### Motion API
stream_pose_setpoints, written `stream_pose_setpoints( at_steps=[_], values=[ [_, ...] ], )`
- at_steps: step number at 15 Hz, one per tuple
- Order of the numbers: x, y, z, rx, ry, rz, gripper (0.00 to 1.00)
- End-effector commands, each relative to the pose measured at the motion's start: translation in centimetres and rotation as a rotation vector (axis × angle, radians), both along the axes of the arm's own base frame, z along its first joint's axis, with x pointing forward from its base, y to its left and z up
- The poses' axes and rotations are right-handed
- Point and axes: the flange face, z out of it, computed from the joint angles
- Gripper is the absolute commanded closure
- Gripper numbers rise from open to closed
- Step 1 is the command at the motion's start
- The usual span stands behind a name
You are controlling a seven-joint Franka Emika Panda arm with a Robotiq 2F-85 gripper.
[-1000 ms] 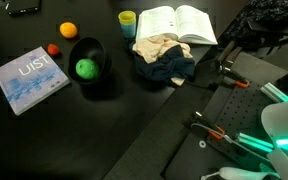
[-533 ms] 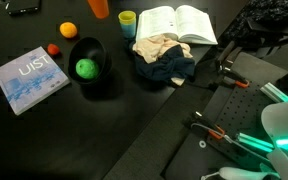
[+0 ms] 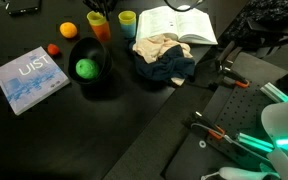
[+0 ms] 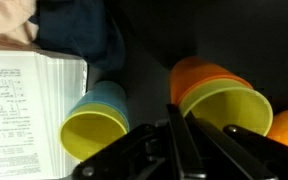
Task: Unstack the stacked up plastic cups and put them on the table
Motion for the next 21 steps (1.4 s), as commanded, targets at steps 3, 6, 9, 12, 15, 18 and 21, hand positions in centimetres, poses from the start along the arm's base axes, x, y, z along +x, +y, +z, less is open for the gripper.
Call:
stream_pose_setpoints(
  at_steps=[3, 6, 9, 12, 15, 18, 21],
  values=[
    [0.1, 0.0, -2.0, 0.029, 0.007, 0.015, 0.94],
    [0.0, 0.0, -2.2, 0.034, 0.018, 0.012, 0.67],
    [-0.1, 0.0, -1.9, 0.036, 0.020, 0.010, 0.45],
    [-0.2, -0.2, -1.9, 0.030, 0.024, 0.012, 0.45],
    [-0.3, -0.1, -1.7, 0.021, 0.029, 0.025, 0.77],
    [-0.4, -0.1, -1.4, 0.016, 0.041, 0.027, 0.94],
    [-0.6, 0.2, 0.0, 0.004, 0.052, 0.047, 0.99]
  ],
)
